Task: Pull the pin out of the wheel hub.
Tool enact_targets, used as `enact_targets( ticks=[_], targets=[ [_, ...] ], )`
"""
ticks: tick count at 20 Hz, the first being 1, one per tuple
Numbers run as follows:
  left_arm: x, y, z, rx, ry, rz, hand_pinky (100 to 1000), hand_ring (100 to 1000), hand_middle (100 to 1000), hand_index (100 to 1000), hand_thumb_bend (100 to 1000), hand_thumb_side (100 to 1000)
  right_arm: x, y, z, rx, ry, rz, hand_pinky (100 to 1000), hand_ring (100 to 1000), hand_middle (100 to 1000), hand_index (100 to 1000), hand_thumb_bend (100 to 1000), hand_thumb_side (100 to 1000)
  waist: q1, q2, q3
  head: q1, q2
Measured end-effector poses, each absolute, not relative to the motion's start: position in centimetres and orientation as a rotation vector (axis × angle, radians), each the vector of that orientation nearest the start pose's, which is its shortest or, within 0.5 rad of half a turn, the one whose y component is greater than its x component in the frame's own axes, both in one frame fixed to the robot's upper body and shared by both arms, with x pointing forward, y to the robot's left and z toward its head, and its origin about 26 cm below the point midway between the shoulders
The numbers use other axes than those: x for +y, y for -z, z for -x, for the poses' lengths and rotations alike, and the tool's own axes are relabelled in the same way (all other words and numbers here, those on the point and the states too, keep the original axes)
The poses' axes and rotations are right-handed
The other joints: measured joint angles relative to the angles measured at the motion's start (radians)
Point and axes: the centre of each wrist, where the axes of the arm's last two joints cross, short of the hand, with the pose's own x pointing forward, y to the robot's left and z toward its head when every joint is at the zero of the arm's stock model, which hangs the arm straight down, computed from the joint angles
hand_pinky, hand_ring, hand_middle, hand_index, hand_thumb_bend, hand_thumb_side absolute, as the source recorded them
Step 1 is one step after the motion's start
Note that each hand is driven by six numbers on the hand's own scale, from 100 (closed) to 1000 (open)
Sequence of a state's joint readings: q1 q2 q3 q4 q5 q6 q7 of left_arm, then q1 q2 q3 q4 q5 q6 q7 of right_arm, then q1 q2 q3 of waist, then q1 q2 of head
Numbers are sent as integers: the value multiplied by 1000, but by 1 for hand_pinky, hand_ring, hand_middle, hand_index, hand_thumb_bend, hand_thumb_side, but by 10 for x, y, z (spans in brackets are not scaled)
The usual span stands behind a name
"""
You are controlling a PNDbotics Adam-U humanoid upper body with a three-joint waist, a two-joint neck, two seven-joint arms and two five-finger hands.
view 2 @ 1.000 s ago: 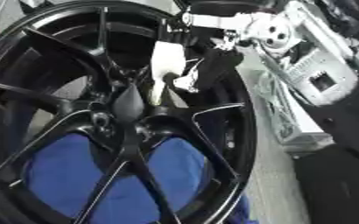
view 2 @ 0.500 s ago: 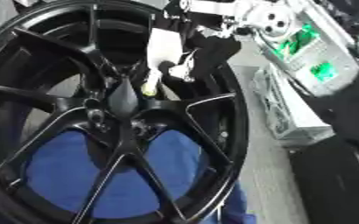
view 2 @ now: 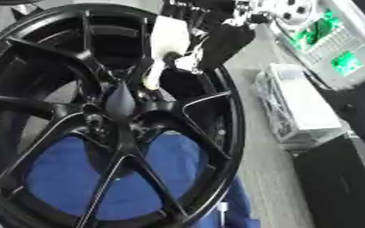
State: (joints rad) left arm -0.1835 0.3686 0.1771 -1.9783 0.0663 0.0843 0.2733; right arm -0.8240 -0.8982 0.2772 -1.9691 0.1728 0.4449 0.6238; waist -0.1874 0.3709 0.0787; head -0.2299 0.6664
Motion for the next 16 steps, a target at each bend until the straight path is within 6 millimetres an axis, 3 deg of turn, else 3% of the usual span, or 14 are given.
enact_targets(
  ticks=[5,11,16],
  targets=[
    [325,-181,-284,-2110,-87,-486,728,646,581,660,391,584,-265,-366,-290,-1694,-1360,583,778,643,284,418,100,118,13,-12,-17,9,1],
    [328,-180,-283,-2105,-109,-506,730,645,581,660,394,582,-323,-370,-276,-1781,-1060,640,784,643,280,418,100,100,37,-14,-59,44,1],
    [331,-179,-282,-2106,-135,-528,730,646,581,660,394,582,-371,-346,-263,-1742,-794,797,787,650,281,420,100,100,59,-13,-93,75,0]
  ],
)
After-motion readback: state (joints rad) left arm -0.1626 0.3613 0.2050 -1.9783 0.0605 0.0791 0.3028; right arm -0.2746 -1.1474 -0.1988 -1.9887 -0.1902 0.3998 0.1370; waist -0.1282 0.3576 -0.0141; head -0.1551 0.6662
